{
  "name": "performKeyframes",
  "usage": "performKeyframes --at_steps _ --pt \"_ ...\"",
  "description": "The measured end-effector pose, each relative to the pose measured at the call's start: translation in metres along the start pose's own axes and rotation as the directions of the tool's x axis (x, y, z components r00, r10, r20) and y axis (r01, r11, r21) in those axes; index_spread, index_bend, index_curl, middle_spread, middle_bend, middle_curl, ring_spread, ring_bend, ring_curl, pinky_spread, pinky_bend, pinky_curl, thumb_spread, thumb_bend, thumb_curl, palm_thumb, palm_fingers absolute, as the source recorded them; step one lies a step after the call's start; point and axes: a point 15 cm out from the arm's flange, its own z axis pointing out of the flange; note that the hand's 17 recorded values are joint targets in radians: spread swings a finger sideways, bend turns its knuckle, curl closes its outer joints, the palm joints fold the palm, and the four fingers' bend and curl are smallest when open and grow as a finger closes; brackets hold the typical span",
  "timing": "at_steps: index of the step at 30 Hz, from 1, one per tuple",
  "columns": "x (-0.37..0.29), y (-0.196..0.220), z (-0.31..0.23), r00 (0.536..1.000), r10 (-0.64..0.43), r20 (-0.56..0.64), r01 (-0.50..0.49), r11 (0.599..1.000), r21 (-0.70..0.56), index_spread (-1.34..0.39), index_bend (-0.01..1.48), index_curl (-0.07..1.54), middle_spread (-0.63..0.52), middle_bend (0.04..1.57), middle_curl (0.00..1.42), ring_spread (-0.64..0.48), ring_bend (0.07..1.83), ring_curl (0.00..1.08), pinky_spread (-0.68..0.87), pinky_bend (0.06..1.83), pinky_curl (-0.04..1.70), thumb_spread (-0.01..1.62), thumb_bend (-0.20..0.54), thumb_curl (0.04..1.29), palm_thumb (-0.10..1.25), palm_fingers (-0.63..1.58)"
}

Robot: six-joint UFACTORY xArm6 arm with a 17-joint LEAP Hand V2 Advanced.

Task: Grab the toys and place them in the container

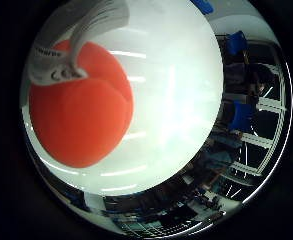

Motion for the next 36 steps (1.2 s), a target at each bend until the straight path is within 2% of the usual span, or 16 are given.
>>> performKeyframes --at_steps 17,26,31,36 --pt "0.008 0.02 0.023 1.0 0.03 0.001 -0.03 0.998 -0.054 -0.34 0.16 0.27 0.06 0.2 0.34 0.22 0.32 0.24 0.5 0.51 0.27 1.02 -0.026 0.27 0.32 0.15" --pt "0.027 0.028 0.025 0.997 0.067 -0.048 -0.07 0.995 -0.077 -0.33 0.15 0.26 0.04 0.21 0.34 0.21 0.38 0.25 0.52 0.53 0.27 1.03 -0.021 0.28 0.35 0.23" --pt "0.036 0.032 0.025 0.995 0.088 -0.057 -0.092 0.993 -0.08 -0.31 0.16 0.26 0.01 0.23 0.35 0.2 0.45 0.26 0.53 0.6 0.28 1.07 -0.011 0.3 0.49 0.33" --pt "0.043 0.035 0.028 0.993 0.089 -0.077 -0.096 0.991 -0.094 -0.3 0.16 0.27 -0.03 0.25 0.36 0.14 0.53 0.26 0.51 0.64 0.27 1.07 -0.012 0.32 0.61 0.38"
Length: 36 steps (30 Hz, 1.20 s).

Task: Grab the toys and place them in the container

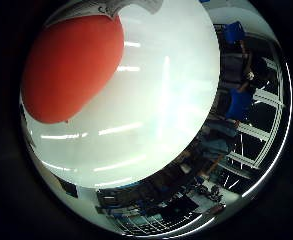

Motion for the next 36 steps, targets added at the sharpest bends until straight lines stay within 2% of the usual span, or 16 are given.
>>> performKeyframes --at_steps 4,8,12,13,14,16,17,22,24,28,36 --pt "0.007 0.004 0.013 1.0 0.005 -0.022 -0.006 0.999 -0.036 -0.29 0.16 0.28 -0.07 0.28 0.37 0.06 0.61 0.28 0.44 0.69 0.26 1.05 -0.012 0.34 0.7 0.42" --pt "0.011 0.01 0.021 0.999 0.002 -0.033 -0.004 0.997 -0.074 -0.29 0.16 0.28 -0.15 0.36 0.41 -0.09 0.75 0.31 0.24 0.72 0.24 1.02 -0.017 0.37 0.77 0.5" --pt "0.016 0.012 0.021 0.999 0.001 -0.045 -0.005 0.997 -0.079 -0.32 0.15 0.27 -0.26 0.5 0.48 -0.28 0.95 0.38 -0.19 0.93 0.27 0.98 -0.013 0.39 0.85 0.71" --pt "0.016 0.012 0.021 0.999 0.002 -0.045 -0.006 0.997 -0.079 -0.33 0.16 0.27 -0.28 0.54 0.51 -0.3 1.0 0.41 -0.27 0.98 0.28 0.98 -0.014 0.39 0.86 0.83" --pt "0.018 0.013 0.021 0.999 0.004 -0.046 -0.008 0.997 -0.079 -0.35 0.16 0.28 -0.31 0.57 0.54 -0.32 1.04 0.43 -0.37 1.03 0.3 0.97 -0.014 0.4 0.88 0.84" --pt "0.02 0.013 0.021 0.999 0.011 -0.045 -0.014 0.997 -0.076 -0.4 0.22 0.32 -0.34 0.68 0.62 -0.33 1.11 0.48 -0.47 1.1 0.34 0.95 -0.016 0.42 0.91 1.05" --pt "0.022 0.012 0.02 0.999 0.015 -0.046 -0.018 0.997 -0.071 -0.43 0.23 0.34 -0.36 0.69 0.65 -0.33 1.11 0.49 -0.48 1.13 0.36 0.95 -0.018 0.43 0.92 1.06" --pt "0.028 0.009 0.006 0.998 0.03 -0.05 -0.031 0.999 -0.029 -0.52 0.54 0.59 -0.39 0.85 0.85 -0.3 1.22 0.59 -0.34 1.35 0.51 0.94 -0.017 0.44 0.97 1.13" --pt "0.03 0.008 0.001 0.998 0.037 -0.05 -0.038 0.999 -0.013 -0.52 0.67 0.71 -0.4 0.93 0.94 -0.29 1.29 0.64 -0.29 1.42 0.57 0.95 -0.014 0.44 0.99 1.07" --pt "0.037 0.004 -0.014 0.997 0.053 -0.056 -0.051 0.998 0.035 -0.48 0.82 0.88 -0.38 1.04 1.05 -0.28 1.34 0.71 -0.22 1.48 0.65 0.96 -0.012 0.46 1.03 1.03" --pt "0.036 0.011 -0.055 0.995 0.103 -0.014 -0.101 0.989 0.109 -0.41 0.93 1.03 -0.33 1.16 1.12 -0.27 1.4 0.81 -0.17 1.49 0.78 1.03 -0.011 0.52 1.08 0.97"
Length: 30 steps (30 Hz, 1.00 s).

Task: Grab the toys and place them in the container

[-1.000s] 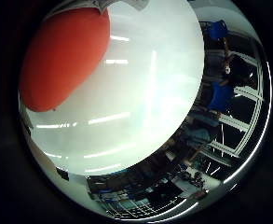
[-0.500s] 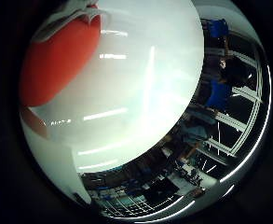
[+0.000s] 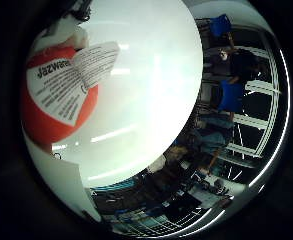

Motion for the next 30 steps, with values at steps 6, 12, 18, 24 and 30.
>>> performKeyframes --at_steps 6,12,18,24,30 --pt "-0.013 -0.003 -0.061 1.0 -0.007 0.023 0.006 1.0 0.028 -0.38 0.94 1.06 -0.29 1.2 1.12 -0.26 1.42 0.85 -0.15 1.46 0.88 1.03 -0.011 0.57 1.09 0.94" --pt "-0.034 -0.023 -0.154 0.996 -0.015 0.088 0.006 0.995 0.104 -0.37 0.94 1.08 -0.27 1.21 1.11 -0.26 1.42 0.86 -0.14 1.42 0.96 1.0 -0.015 0.62 1.09 0.94" --pt "-0.072 -0.044 -0.219 0.994 -0.063 0.094 0.047 0.985 0.165 -0.36 0.94 1.08 -0.26 1.22 1.1 -0.26 1.42 0.87 -0.15 1.37 1.03 0.98 -0.012 0.65 1.09 0.95" --pt "-0.128 -0.063 -0.24 0.989 -0.114 0.094 0.086 0.961 0.261 -0.36 0.93 1.08 -0.25 1.21 1.09 -0.26 1.41 0.87 -0.15 1.33 1.08 0.96 -0.015 0.67 1.09 0.97" --pt "-0.179 -0.088 -0.245 0.984 -0.143 0.107 0.099 0.936 0.339 -0.35 0.92 1.08 -0.24 1.2 1.09 -0.26 1.4 0.88 -0.16 1.29 1.13 0.95 -0.016 0.69 1.08 0.98"
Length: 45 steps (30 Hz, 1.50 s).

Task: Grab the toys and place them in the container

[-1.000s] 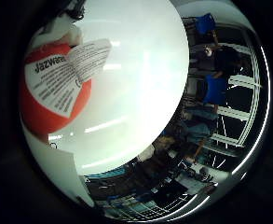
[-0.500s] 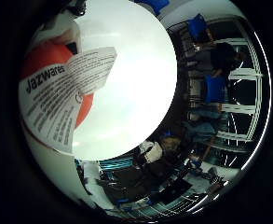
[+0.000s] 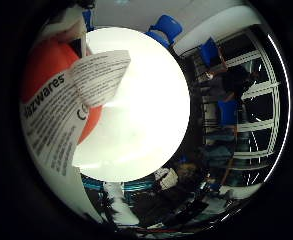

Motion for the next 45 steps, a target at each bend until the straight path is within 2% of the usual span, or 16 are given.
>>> performKeyframes --at_steps 7,14,18,21,23,26,28,29,30,32,33,36,41,45 --pt "-0.043 -0.036 0.029 0.999 -0.025 0.026 0.023 0.997 0.079 -0.35 0.91 1.08 -0.24 1.19 1.08 -0.26 1.38 0.88 -0.17 1.26 1.17 0.94 -0.015 0.7 1.08 1.0" --pt "-0.069 -0.046 0.085 0.999 -0.034 0.041 0.032 0.999 0.042 -0.35 0.9 1.08 -0.24 1.18 1.08 -0.26 1.37 0.89 -0.17 1.23 1.2 0.93 -0.021 0.7 1.05 1.01" --pt "-0.078 -0.049 0.111 0.998 -0.035 0.044 0.034 0.999 0.028 -0.36 0.89 1.08 -0.25 1.17 1.09 -0.26 1.35 0.88 -0.18 1.21 1.2 1.01 -0.021 0.67 0.99 1.01" --pt "-0.083 -0.051 0.115 0.998 -0.025 0.056 0.023 0.999 0.032 -0.36 0.84 1.06 -0.24 1.11 1.06 -0.25 1.32 0.84 -0.21 1.16 1.13 1.1 -0.026 0.61 0.93 1.06" --pt "-0.087 -0.051 0.115 0.998 -0.026 0.064 0.024 0.999 0.03 -0.36 0.79 1.04 -0.24 1.06 1.02 -0.25 1.29 0.8 -0.25 1.12 1.05 1.13 -0.024 0.56 0.89 1.1" --pt "-0.089 -0.048 0.112 0.997 -0.029 0.066 0.028 0.999 0.026 -0.37 0.6 0.98 -0.23 1.0 0.94 -0.25 1.24 0.71 -0.36 1.03 0.9 1.15 -0.03 0.5 0.81 1.11" --pt "-0.089 -0.046 0.112 0.997 -0.03 0.066 0.029 0.999 0.016 -0.38 0.43 0.93 -0.23 0.93 0.88 -0.25 1.2 0.65 -0.45 0.99 0.81 1.16 -0.034 0.47 0.76 1.01" --pt "-0.089 -0.044 0.113 0.997 -0.03 0.065 0.03 1.0 0.01 -0.38 0.28 0.9 -0.24 0.89 0.85 -0.26 1.17 0.62 -0.5 0.98 0.77 1.16 -0.029 0.45 0.73 0.97" --pt "-0.089 -0.041 0.112 0.997 -0.031 0.065 0.031 1.0 -0.002 -0.39 0.18 0.87 -0.25 0.84 0.82 -0.26 1.15 0.61 -0.51 0.98 0.75 1.17 -0.032 0.43 0.7 0.85" --pt "-0.088 -0.033 0.111 0.997 -0.037 0.062 0.039 0.999 -0.029 -0.42 0.15 0.8 -0.25 0.79 0.79 -0.26 1.07 0.58 -0.45 0.97 0.75 1.17 -0.028 0.41 0.67 0.64" --pt "-0.087 -0.029 0.109 0.997 -0.042 0.062 0.045 0.998 -0.042 -0.44 0.18 0.77 -0.24 0.77 0.78 -0.24 1.02 0.56 -0.36 0.91 0.76 1.17 -0.028 0.4 0.65 0.5" --pt "-0.084 -0.027 0.101 0.997 -0.046 0.06 0.049 0.998 -0.041 -0.47 0.19 0.68 -0.21 0.69 0.71 -0.16 0.96 0.5 -0.08 0.85 0.74 1.17 -0.024 0.37 0.61 0.37" --pt "-0.079 -0.024 0.092 0.997 -0.049 0.058 0.052 0.998 -0.044 -0.46 0.21 0.59 -0.15 0.61 0.64 -0.03 0.86 0.44 0.28 0.79 0.69 1.16 -0.023 0.34 0.57 0.32" --pt "-0.074 -0.025 0.088 0.997 -0.048 0.056 0.05 0.998 -0.038 -0.46 0.21 0.53 -0.12 0.57 0.59 0.02 0.81 0.39 0.45 0.73 0.64 1.15 -0.022 0.33 0.56 0.33"
